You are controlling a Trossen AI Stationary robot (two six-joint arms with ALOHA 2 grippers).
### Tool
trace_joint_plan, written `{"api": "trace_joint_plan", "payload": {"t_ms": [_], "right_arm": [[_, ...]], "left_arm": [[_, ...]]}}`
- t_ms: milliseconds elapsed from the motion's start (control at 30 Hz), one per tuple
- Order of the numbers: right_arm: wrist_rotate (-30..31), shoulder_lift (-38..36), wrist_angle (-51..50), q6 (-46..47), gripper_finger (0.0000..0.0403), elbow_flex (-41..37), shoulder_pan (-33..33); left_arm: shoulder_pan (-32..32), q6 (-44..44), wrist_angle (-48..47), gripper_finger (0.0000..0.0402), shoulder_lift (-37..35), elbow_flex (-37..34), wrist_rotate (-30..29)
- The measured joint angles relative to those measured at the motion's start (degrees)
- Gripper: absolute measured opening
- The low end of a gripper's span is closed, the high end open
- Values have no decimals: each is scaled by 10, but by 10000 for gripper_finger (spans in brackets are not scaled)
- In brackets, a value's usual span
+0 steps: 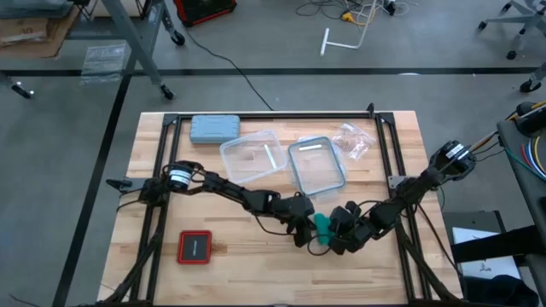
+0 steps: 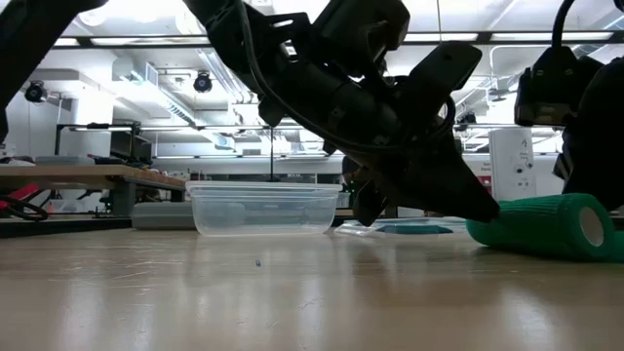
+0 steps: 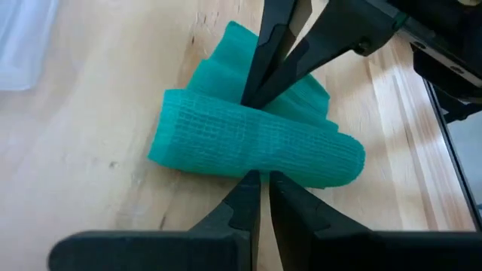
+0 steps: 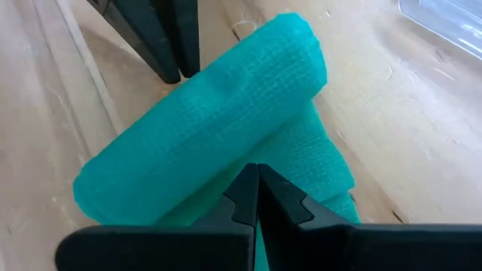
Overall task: Roll bandage
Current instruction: Roll the blue bandage
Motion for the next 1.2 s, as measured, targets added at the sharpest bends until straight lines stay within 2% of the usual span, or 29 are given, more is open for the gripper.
{"api": "trace_joint_plan", "payload": {"t_ms": [500, 1200], "right_arm": [[0, 0, 19, -24, 2, 0, -1], [-19, 1, 54, -80, 2, -1, -30]], "left_arm": [[7, 30, 0, 23, 0, 0, 0], [8, 1, 21, 23, -1, 0, 3]]}}
